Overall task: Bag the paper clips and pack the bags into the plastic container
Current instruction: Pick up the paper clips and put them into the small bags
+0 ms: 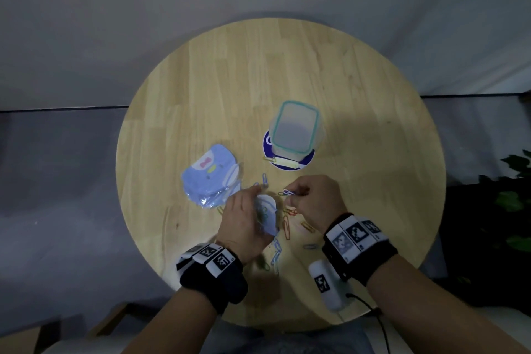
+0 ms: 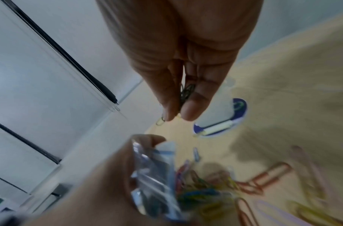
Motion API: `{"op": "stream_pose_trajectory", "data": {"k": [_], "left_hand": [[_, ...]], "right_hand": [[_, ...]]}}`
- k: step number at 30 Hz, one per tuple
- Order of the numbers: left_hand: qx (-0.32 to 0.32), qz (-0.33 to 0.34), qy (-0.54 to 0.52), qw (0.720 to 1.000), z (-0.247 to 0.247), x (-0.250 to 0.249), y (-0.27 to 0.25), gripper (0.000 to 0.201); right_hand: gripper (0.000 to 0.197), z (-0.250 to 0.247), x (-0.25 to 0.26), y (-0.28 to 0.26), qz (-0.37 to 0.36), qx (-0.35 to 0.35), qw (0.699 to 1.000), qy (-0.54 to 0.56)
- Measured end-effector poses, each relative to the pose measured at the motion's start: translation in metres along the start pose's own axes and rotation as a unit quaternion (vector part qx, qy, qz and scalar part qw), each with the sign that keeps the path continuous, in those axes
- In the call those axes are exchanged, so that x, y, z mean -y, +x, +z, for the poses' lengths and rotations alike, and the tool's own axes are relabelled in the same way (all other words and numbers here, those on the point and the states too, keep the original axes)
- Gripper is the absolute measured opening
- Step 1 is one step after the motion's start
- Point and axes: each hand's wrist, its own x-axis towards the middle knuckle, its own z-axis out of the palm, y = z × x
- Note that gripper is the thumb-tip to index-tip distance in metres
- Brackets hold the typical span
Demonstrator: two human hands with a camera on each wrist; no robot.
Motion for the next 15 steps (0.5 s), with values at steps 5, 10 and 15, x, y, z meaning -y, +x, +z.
{"op": "stream_pose_trajectory", "data": {"k": [5,10,15], "left_hand": [[-0.009,0.035,0.022,0.999,0.003,-0.015,0.012,0.086],[-0.028,0.064,-0.011,0.997,0.008,-0.026,0.016,0.079],[-0.049,0.047,-0.042,0.997,0.004,-0.024,0.011,0.080]], "right_hand": [[0.018,-0.004,0.025,-0.002,-0.060,0.090,0.980,-0.167],[0.026,-0.008,0.037,-0.004,-0.069,0.118,0.980,-0.148],[0.025,-0.017,0.032,-0.011,-0.023,0.101,0.994,0.023]]}}
